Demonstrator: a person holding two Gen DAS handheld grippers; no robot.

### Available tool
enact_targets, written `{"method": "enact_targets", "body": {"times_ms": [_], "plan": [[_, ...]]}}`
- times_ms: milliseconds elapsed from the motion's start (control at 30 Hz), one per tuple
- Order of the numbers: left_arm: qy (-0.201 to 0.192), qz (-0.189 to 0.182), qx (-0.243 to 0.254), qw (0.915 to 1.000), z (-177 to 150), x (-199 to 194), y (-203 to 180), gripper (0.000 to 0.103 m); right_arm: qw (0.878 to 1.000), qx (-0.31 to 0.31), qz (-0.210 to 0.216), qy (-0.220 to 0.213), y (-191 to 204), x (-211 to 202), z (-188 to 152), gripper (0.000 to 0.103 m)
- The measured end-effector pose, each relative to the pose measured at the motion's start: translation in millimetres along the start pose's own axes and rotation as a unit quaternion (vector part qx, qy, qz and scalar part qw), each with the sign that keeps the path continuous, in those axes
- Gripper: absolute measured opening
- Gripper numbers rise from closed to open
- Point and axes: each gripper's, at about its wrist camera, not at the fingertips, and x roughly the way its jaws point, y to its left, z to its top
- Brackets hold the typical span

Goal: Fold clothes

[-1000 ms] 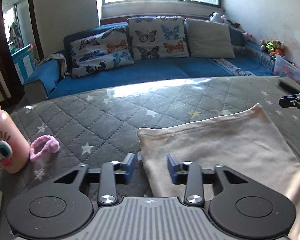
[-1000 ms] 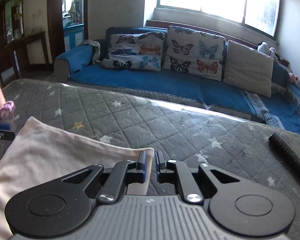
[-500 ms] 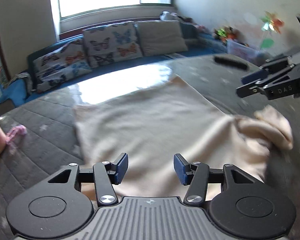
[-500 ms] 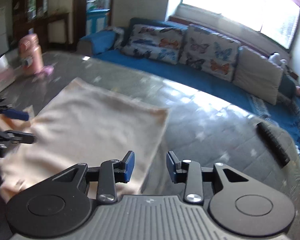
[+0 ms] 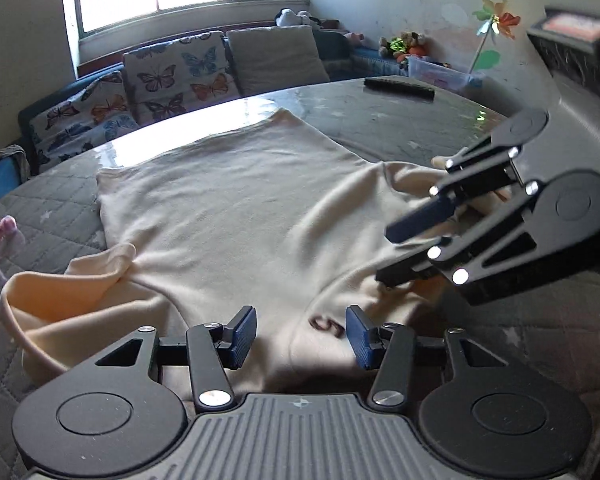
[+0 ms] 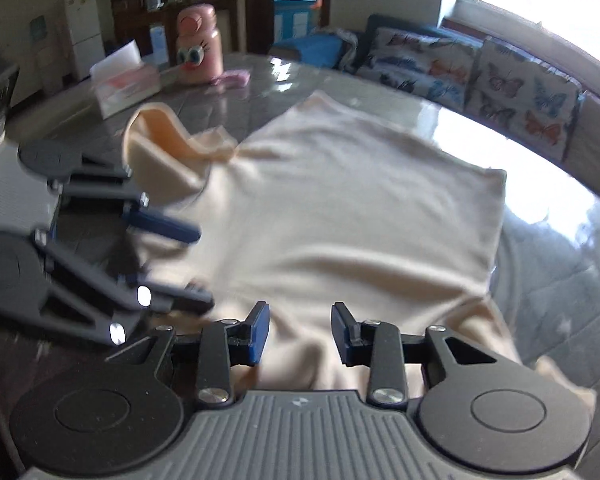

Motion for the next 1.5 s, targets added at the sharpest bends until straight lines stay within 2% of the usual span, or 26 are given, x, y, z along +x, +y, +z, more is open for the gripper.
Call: {"method": "enact_targets", "body": {"times_ms": [167,333,467,633,733,867,1133,1367,1500], "plan": [[-0.020,0.009,-0.002,0.9998,7.3,-11.5,2.8,0.053,1.000,0.010,0.005,0.016,-0.2,-13.0,-21.8,0.033],[-0.046,0.024,-0.020,0.9984,31.1,-6.0,7.5,0.053,1.000,0.019,0.003,-0.006,-2.3,-30.5,-24.2,0.033],[-0.029,0.034,-0.039,0.9982,38.6,15.3,9.7,0.053,0.998,0.050,0.002,-0.035,-12.5,-27.5,-16.6,0.033],[-0.008,0.031,-0.035,0.9989,32.7,25.6,5.1,0.053,0.997,0.071,0.015,-0.026,-16.3,-9.0,-24.3,0.034],[-0.010,0.029,-0.026,0.9992,35.5,24.7,0.4,0.054,0.997,0.066,0.019,-0.023,-12.7,-20.2,-36.3,0.035],[-0.021,0.021,-0.021,0.9993,47.4,28.6,-9.2,0.054,0.994,0.098,0.015,-0.035,-20.9,-45.9,-57.1,0.035],[-0.001,-0.007,0.004,1.0000,46.1,53.1,-41.9,0.054,0.979,0.187,-0.060,-0.052,-68.9,-81.6,-90.7,0.035],[-0.002,-0.018,0.008,0.9998,38.8,50.5,-51.9,0.054,0.968,0.195,-0.119,-0.101,-95.5,-93.7,-74.5,0.035],[-0.003,-0.019,0.011,0.9998,37.5,49.7,-55.3,0.054,0.966,0.183,-0.155,-0.091,-108.9,-75.6,-60.0,0.034]]}}
